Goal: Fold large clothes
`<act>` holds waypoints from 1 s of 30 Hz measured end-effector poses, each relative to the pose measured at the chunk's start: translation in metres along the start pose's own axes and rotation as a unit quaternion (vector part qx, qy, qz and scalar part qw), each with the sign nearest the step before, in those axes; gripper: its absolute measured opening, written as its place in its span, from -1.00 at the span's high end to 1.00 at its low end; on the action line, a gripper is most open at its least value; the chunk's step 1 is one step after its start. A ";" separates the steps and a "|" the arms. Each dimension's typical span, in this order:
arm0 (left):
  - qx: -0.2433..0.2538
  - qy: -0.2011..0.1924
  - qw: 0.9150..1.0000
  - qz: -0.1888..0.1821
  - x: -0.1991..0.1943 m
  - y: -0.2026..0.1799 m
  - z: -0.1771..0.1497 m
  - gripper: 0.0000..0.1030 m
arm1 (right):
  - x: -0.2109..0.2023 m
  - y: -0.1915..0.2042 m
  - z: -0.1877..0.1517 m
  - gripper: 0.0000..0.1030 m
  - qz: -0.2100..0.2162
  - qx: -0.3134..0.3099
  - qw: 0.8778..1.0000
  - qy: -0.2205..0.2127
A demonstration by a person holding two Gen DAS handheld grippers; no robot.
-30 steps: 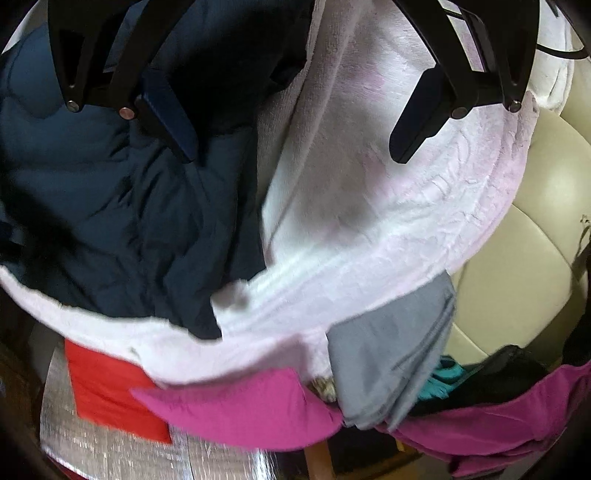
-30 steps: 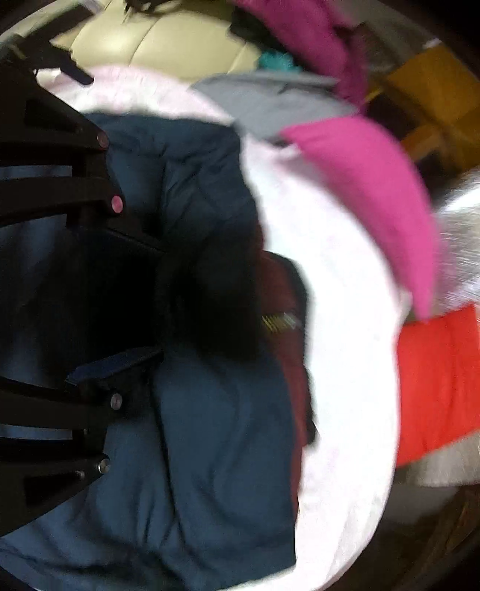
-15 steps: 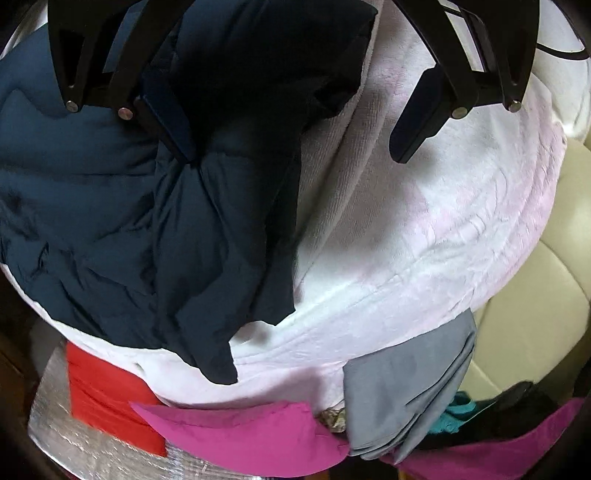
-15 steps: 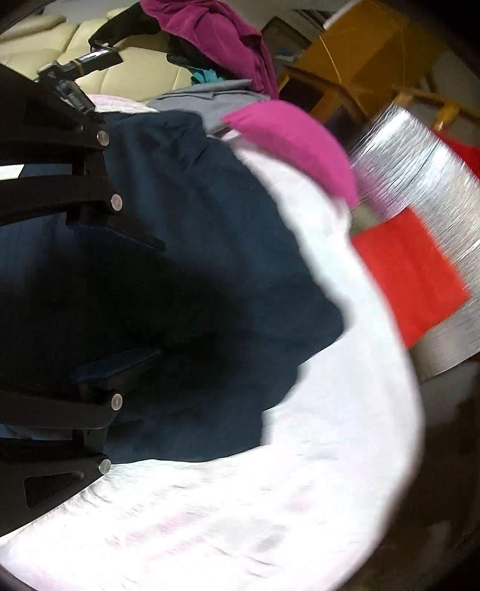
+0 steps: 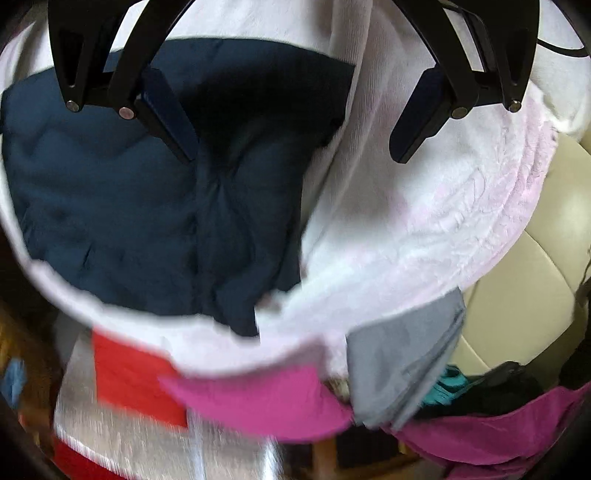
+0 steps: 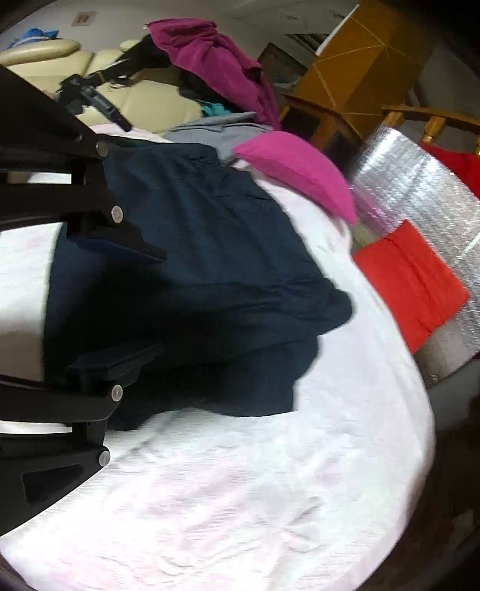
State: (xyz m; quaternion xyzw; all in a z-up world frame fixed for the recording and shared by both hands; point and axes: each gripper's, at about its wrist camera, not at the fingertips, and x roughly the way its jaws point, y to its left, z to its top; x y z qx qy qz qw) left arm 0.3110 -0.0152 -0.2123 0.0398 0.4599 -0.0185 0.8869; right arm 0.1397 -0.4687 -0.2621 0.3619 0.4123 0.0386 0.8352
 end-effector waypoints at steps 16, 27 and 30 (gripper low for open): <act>0.019 -0.006 0.999 -0.029 0.008 -0.011 0.014 -1.00 | 0.013 0.029 0.014 -0.01 0.029 -0.024 0.999 -0.013; 0.008 0.032 0.999 -0.031 0.030 -0.008 0.009 -1.00 | 0.050 0.036 0.016 -0.14 -0.007 -0.036 0.999 0.026; 0.013 -0.009 0.999 -0.036 0.008 -0.004 0.008 -1.00 | 0.033 0.040 0.011 -0.28 0.019 -0.033 0.999 0.008</act>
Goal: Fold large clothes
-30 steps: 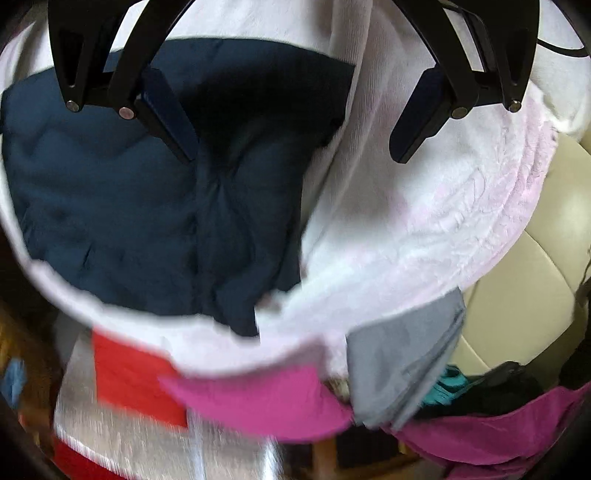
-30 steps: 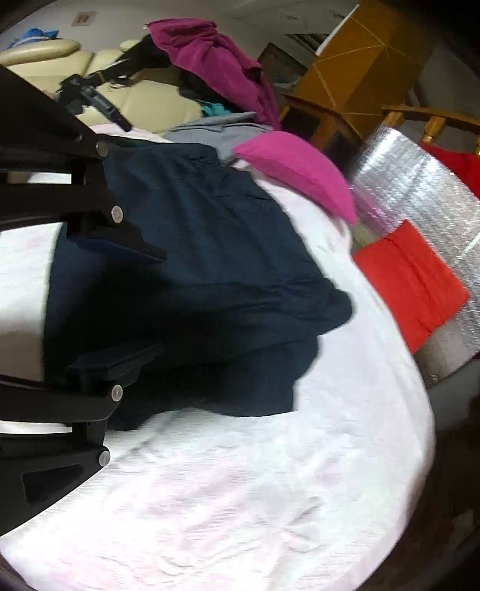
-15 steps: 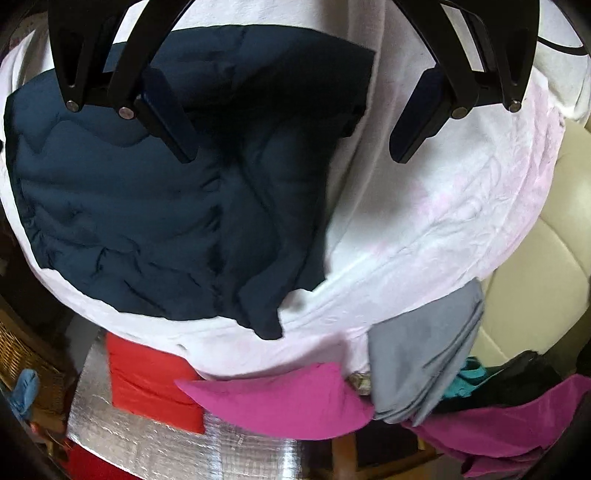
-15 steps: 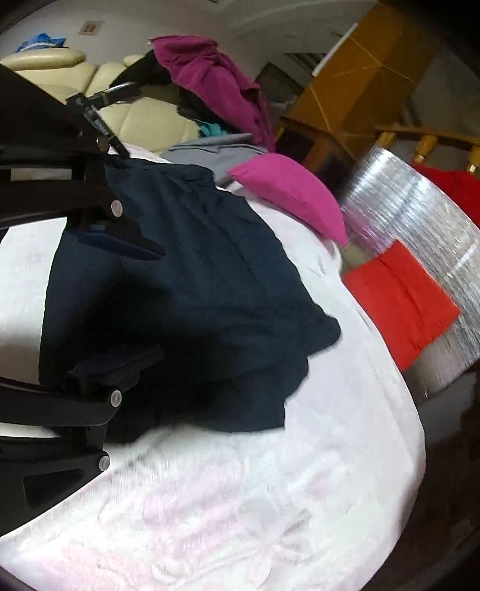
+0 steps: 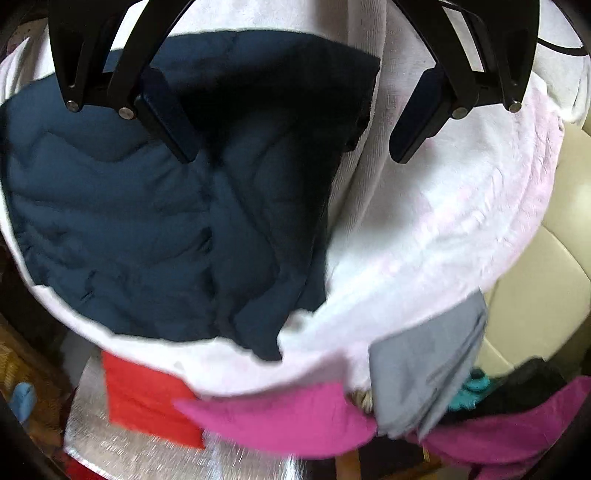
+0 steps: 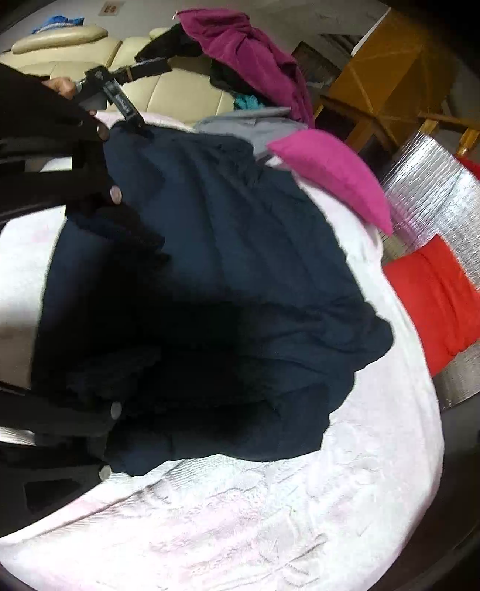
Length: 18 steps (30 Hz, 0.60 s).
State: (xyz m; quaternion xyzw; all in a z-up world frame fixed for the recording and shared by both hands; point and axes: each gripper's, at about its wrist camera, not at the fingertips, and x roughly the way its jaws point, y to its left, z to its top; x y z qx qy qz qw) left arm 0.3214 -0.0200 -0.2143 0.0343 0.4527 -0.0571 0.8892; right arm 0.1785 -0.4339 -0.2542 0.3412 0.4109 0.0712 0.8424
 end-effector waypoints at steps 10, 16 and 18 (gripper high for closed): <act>0.072 0.008 0.997 0.011 -0.005 -0.056 -0.027 -1.00 | 0.039 0.062 -0.039 0.16 0.011 -0.074 0.996 0.046; 0.067 0.033 0.997 0.015 0.009 -0.056 -0.030 -1.00 | 0.065 0.052 -0.035 0.34 0.001 -0.030 0.996 0.085; 0.069 0.029 0.997 0.018 0.005 -0.056 -0.031 -1.00 | 0.059 0.053 -0.039 0.34 0.002 -0.030 0.996 0.084</act>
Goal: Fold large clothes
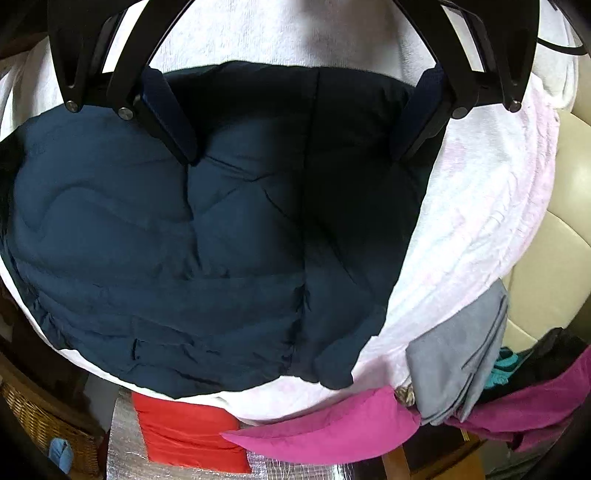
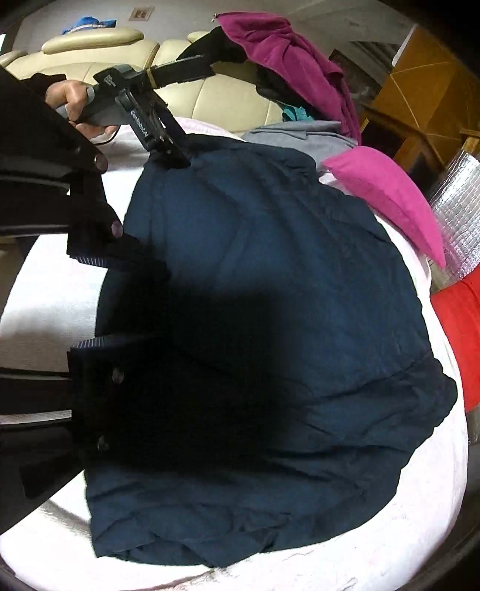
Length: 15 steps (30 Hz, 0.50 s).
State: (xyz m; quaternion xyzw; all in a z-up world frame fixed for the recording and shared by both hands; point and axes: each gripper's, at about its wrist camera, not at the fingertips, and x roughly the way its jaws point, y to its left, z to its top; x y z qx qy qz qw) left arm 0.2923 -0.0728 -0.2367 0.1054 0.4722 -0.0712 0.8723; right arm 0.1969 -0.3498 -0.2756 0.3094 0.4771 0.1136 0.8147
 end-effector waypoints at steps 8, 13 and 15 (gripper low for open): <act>-0.022 -0.058 0.998 -0.013 -0.026 0.004 0.013 -1.00 | -0.027 0.006 0.018 0.27 0.040 0.013 0.995 -0.092; 0.000 -0.021 1.000 0.019 0.000 -0.018 0.015 -1.00 | 0.002 0.013 0.032 -0.15 0.025 0.031 0.996 -0.075; 0.003 -0.021 1.000 0.022 0.007 -0.019 0.016 -1.00 | 0.021 0.019 0.036 -0.15 -0.001 0.019 0.998 -0.059</act>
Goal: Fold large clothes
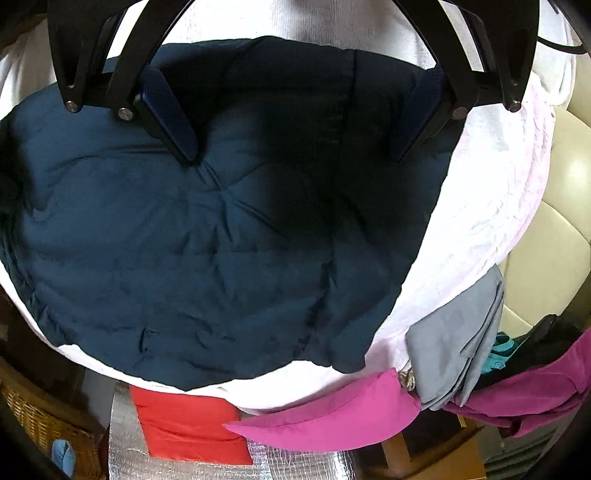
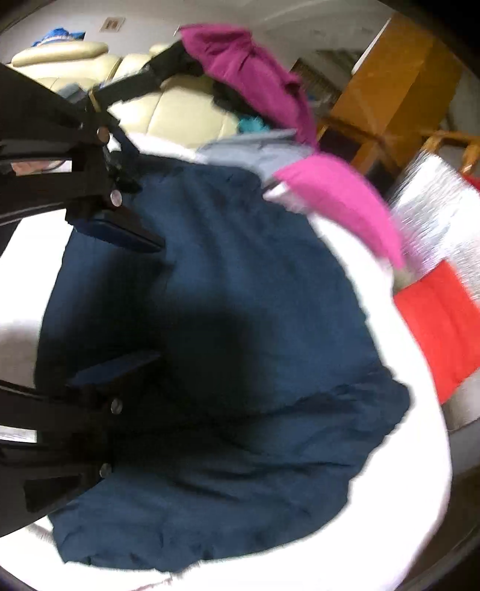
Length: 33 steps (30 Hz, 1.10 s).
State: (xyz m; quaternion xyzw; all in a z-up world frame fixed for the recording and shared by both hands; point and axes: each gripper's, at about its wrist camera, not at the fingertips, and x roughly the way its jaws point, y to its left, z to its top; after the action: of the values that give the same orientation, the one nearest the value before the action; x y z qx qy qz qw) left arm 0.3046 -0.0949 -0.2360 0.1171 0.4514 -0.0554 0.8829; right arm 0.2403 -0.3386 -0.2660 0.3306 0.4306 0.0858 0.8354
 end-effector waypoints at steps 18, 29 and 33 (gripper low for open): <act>-0.109 0.056 0.992 0.013 0.021 0.087 -0.008 -1.00 | -0.037 -0.058 -0.011 -0.09 0.033 0.049 0.998 0.018; -0.143 0.016 0.988 -0.057 -0.016 0.097 -0.034 -1.00 | -0.069 -0.042 -0.024 -0.40 0.075 0.046 0.996 -0.013; -0.164 0.048 0.976 -0.137 -0.019 0.098 -0.055 -1.00 | -0.065 -0.046 -0.038 -0.55 0.096 0.075 0.992 0.015</act>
State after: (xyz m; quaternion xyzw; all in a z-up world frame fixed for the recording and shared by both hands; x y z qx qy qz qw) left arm 0.2703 0.0137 -0.2359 -0.0892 0.5078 -0.0954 0.8515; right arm 0.1647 -0.3840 -0.2673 0.4312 0.4140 0.1380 0.7897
